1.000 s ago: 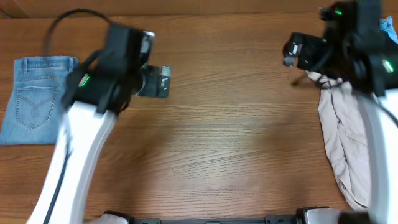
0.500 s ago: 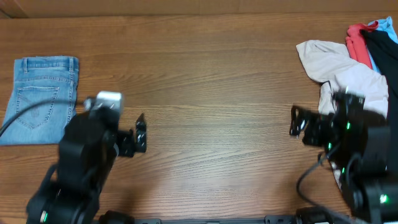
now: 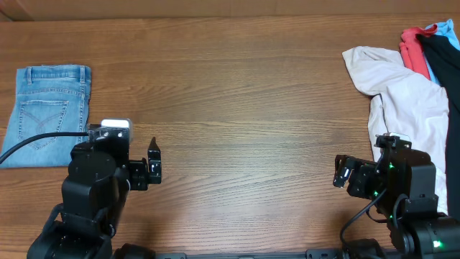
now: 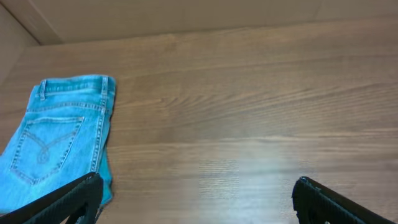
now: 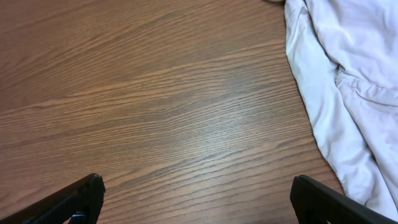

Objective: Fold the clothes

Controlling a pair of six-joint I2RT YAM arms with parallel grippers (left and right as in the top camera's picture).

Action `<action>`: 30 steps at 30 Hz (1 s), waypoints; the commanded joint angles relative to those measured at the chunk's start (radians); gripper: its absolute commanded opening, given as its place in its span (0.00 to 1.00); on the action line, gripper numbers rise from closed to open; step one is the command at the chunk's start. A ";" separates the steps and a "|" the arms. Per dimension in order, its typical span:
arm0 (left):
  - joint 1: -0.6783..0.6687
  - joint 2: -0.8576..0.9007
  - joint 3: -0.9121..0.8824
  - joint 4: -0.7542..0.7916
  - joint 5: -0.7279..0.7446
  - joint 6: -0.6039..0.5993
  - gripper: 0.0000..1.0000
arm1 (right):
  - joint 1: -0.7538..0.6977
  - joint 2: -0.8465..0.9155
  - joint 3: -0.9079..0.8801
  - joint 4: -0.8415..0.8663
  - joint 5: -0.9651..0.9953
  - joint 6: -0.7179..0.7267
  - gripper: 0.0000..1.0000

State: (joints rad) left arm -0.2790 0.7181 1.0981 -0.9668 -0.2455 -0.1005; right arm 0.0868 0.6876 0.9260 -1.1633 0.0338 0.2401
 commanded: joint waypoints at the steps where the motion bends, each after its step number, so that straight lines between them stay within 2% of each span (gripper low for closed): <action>1: 0.005 -0.004 -0.010 -0.029 -0.020 0.008 1.00 | 0.003 -0.002 -0.005 0.002 0.010 0.008 1.00; 20: 0.006 -0.004 -0.010 -0.111 -0.019 0.008 1.00 | 0.003 -0.058 -0.037 0.001 0.010 0.008 1.00; 26: 0.006 -0.004 -0.010 -0.111 -0.019 0.008 1.00 | 0.003 -0.183 -0.087 0.008 0.000 0.002 1.00; 30: 0.006 -0.004 -0.010 -0.111 -0.019 0.008 1.00 | 0.003 -0.328 -0.238 0.175 -0.001 -0.004 1.00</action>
State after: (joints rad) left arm -0.2787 0.7181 1.0981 -1.0786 -0.2489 -0.1005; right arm 0.0868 0.4442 0.7841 -1.0584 0.0311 0.2382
